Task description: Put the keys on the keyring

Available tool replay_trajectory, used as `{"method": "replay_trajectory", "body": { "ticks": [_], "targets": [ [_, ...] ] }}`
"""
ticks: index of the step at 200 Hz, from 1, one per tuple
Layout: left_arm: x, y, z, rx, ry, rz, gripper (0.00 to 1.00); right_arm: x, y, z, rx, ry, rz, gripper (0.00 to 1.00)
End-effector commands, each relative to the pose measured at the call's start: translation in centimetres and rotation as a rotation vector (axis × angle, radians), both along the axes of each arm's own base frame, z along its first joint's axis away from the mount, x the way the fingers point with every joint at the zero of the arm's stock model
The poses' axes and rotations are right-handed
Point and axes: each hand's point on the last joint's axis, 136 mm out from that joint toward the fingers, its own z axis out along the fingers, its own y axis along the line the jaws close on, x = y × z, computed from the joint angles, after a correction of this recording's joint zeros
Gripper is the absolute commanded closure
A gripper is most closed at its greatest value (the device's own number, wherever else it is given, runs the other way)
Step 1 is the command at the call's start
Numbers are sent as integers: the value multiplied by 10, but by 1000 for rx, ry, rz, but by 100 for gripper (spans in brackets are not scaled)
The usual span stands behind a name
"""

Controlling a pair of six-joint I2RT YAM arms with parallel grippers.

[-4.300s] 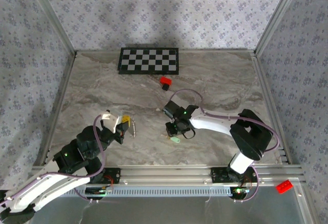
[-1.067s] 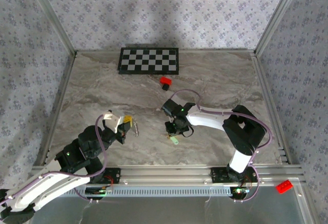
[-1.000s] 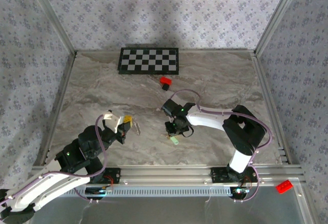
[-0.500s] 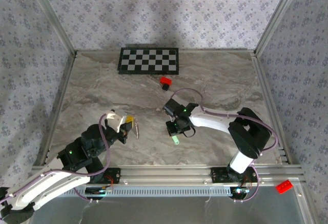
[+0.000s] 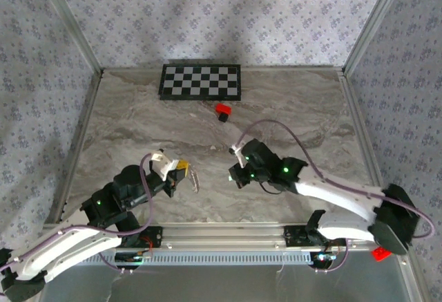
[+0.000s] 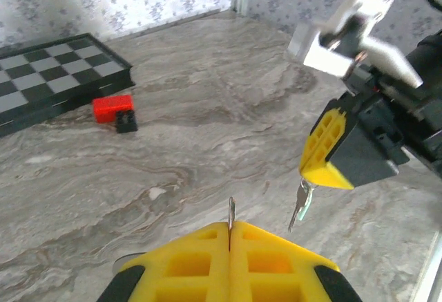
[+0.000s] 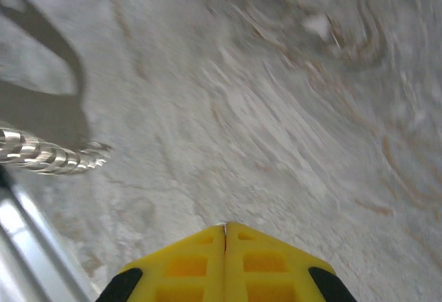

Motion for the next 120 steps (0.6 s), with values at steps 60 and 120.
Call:
{"method": "replay_trajectory", "body": {
  "ticks": [60, 120],
  "targets": [
    [-44, -27, 76, -170, -128, -274, 100, -62, 10, 135, 545, -398, 372, 100],
    [-73, -36, 103, -241, -191, -433, 100, -100, 9, 202, 833, -460, 535, 100]
  ]
}}
